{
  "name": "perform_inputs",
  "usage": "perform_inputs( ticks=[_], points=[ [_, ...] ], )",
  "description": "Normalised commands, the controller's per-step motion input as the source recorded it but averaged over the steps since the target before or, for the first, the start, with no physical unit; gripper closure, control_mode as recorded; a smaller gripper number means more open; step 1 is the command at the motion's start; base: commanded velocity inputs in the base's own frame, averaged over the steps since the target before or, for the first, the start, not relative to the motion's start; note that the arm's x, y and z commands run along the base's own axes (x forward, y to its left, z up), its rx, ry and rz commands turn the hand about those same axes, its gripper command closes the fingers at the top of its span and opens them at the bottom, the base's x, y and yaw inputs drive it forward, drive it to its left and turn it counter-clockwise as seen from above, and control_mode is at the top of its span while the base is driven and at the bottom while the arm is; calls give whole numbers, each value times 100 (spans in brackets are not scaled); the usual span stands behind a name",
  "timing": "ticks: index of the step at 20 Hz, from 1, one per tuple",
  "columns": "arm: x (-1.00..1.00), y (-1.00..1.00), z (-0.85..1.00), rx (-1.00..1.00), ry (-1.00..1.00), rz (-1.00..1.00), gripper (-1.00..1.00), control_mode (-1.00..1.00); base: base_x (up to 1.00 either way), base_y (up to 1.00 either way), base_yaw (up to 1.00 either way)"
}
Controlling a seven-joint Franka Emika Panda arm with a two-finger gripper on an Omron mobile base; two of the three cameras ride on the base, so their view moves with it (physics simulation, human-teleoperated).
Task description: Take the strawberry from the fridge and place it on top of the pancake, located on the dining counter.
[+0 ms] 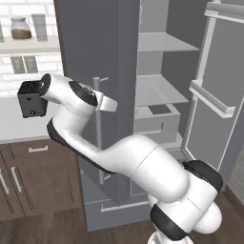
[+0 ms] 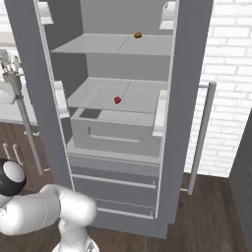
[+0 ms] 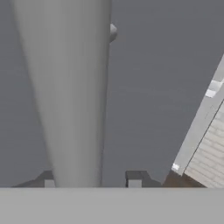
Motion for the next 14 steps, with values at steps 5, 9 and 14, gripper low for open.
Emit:
perform_inputs(
  ticks=[5,9,14],
  points=[
    [0,52,-9,-8,-3,-5,-100,-100,0,0,0],
    [0,32,-20,-4,-19,0,-100,-100,0,0,0],
    [-6,21,-15,-1,-9,-1,-100,-100,0,0,0]
  ],
)
